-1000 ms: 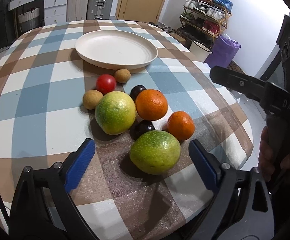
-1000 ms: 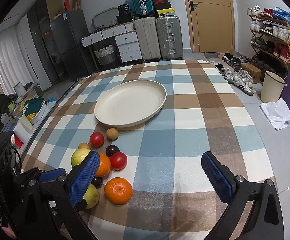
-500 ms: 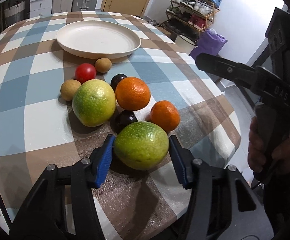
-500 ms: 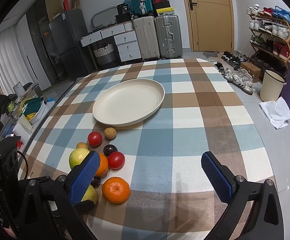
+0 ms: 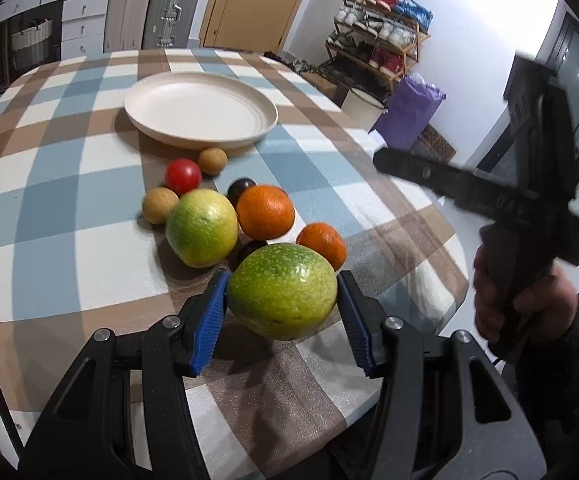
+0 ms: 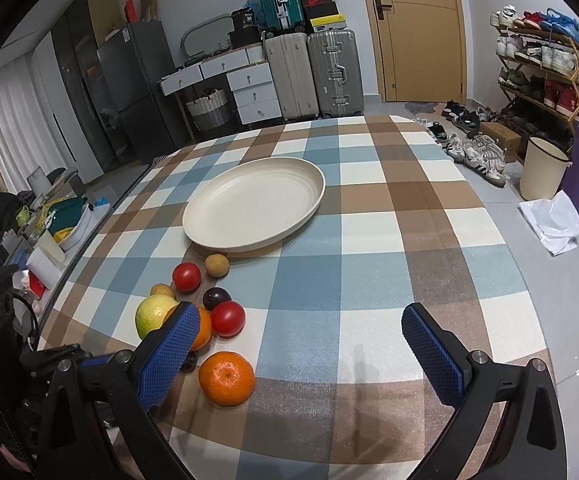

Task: Organize fruits
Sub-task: 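Grasp the large green citrus with the left gripper while the right gripper grasps the yellow pear, then lift the green citrus with the left gripper while the right gripper grasps an orange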

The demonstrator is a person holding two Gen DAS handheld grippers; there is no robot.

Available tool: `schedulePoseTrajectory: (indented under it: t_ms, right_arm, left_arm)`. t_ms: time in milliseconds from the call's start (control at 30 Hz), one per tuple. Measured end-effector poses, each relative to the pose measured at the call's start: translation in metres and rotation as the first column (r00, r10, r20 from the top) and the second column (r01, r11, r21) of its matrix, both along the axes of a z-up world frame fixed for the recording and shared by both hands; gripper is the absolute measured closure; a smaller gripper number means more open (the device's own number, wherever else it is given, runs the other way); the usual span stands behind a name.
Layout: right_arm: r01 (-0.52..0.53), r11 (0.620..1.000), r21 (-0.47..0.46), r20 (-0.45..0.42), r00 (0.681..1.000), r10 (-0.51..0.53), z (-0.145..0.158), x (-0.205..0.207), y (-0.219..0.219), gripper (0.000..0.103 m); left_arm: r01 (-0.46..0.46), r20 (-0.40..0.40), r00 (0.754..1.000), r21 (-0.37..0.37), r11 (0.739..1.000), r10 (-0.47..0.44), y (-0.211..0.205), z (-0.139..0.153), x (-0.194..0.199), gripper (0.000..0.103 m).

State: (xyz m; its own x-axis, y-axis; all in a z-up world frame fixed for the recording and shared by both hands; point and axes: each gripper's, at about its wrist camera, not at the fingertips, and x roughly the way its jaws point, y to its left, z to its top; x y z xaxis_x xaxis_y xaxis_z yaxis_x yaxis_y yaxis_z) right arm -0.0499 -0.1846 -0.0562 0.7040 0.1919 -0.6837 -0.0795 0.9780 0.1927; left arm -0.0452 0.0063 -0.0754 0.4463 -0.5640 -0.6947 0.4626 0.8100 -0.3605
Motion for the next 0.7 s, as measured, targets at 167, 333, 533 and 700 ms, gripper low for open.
schedulePoseTrajectory:
  t_ms: [167,333,533,700]
  right_arm:
    - [-0.018,0.999,0.031,-0.001,1.000,0.018,-0.002,0.000,0.000,0.000]
    - [-0.058,0.997,0.043,-0.010,0.998,0.059,-0.007,-0.002,0.006,0.000]
    - [-0.112,0.992,0.052,-0.040,0.993,0.115,-0.021,-0.006,0.016,0.000]
    - [-0.165,0.986,0.035,-0.046,0.985,0.167,-0.030,-0.013,0.027,0.000]
  left_arm:
    - [-0.056,0.036,0.998,-0.036,0.998,0.057,0.025,0.021,0.000,0.051]
    - [-0.096,0.082,0.992,-0.012,0.995,0.097,0.043,0.035,0.003,0.051]
    - [-0.130,0.060,0.989,-0.042,0.991,0.133,0.059,0.036,0.005,0.051]
    - [-0.149,0.060,0.987,-0.039,0.988,0.151,0.065,0.036,0.004,0.051]
